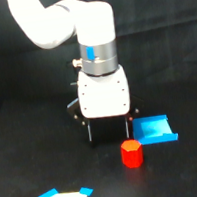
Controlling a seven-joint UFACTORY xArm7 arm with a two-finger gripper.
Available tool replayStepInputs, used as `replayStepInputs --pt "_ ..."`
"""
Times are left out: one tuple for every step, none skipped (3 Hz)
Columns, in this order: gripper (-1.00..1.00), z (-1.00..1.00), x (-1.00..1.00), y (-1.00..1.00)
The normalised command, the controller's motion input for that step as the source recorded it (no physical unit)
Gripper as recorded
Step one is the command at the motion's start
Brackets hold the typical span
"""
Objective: Pick up the red object from the table
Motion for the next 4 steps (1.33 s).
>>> replayStepInputs --pt "1.0 -0.28 0.61 -0.94" --pt "0.93 -0.22 0.25 -1.0" --pt "-0.9 -0.14 -0.52 -0.16" --pt "-1.0 0.45 -0.75 0.84"
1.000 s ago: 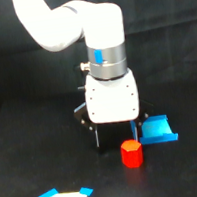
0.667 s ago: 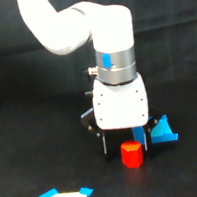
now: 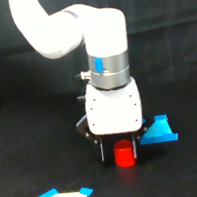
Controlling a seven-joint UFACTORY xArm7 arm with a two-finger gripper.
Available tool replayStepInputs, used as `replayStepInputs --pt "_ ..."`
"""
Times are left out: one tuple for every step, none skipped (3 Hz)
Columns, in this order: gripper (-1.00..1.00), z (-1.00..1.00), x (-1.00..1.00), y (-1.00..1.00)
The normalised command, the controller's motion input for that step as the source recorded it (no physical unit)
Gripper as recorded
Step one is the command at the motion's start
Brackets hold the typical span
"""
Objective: Pick up the red object from the table
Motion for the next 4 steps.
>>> replayStepInputs --pt "-1.0 0.08 -0.28 0.36" --pt "-1.0 0.99 0.1 -0.01" --pt "-0.2 1.0 -0.33 0.53" --pt "-0.92 1.0 -0.41 -1.0"
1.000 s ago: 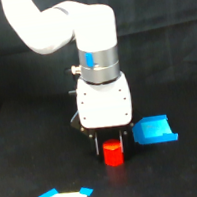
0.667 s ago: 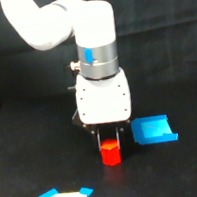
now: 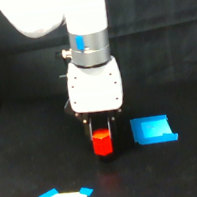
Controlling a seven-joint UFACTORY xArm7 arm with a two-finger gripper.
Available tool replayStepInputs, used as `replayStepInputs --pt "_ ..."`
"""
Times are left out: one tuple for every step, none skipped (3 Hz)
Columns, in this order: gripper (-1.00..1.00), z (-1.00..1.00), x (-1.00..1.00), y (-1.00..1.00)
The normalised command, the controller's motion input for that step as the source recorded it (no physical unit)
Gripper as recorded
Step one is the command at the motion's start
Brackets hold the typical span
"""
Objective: Pick up the red object from the table
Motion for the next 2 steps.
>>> replayStepInputs --pt "-0.41 1.0 -0.46 -1.0" --pt "-1.0 1.0 0.65 0.36"
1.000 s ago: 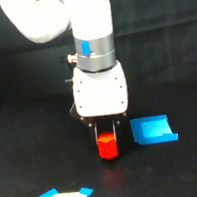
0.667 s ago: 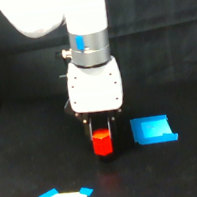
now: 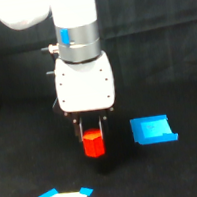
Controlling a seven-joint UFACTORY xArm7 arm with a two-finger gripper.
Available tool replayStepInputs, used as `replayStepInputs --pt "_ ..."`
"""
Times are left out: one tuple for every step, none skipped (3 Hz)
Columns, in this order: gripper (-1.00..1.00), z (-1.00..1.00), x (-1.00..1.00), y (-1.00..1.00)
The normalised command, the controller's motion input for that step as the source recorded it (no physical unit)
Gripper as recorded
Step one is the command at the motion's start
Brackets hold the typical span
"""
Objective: Pick up the red object from the table
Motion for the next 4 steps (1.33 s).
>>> replayStepInputs --pt "-1.0 1.0 0.34 0.54" --pt "-1.0 1.0 0.51 0.05" --pt "-1.0 1.0 0.31 -0.06" --pt "-0.7 0.67 -0.05 0.32"
